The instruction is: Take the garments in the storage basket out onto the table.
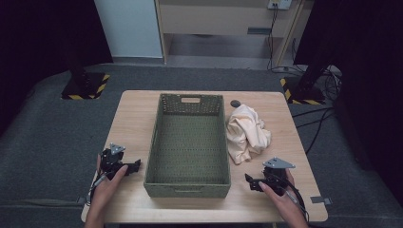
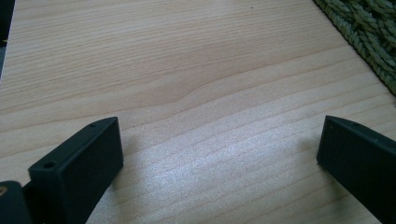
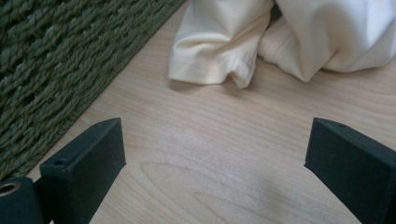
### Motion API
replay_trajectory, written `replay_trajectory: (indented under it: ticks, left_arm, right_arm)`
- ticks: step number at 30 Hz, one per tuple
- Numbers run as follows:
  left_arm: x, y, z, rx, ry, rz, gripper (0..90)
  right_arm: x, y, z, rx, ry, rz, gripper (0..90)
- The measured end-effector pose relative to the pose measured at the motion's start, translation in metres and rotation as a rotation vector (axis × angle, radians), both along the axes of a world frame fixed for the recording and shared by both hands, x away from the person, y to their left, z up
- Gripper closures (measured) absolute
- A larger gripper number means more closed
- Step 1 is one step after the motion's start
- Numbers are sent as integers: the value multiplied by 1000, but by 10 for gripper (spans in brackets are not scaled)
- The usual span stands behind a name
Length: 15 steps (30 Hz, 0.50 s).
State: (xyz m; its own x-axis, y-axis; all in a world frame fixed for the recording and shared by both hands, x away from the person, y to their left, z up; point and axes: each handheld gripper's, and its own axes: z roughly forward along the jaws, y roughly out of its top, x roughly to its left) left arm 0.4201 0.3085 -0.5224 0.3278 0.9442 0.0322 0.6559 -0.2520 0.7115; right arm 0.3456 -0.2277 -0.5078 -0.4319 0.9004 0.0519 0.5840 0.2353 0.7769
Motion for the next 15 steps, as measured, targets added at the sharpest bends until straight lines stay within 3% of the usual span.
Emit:
replay_trajectory:
  ticks: [15]
  left_arm:
    - [0,0,0,0,0,0,0]
  right_arm:
    - [-6,8,-16,-19,30,19,48]
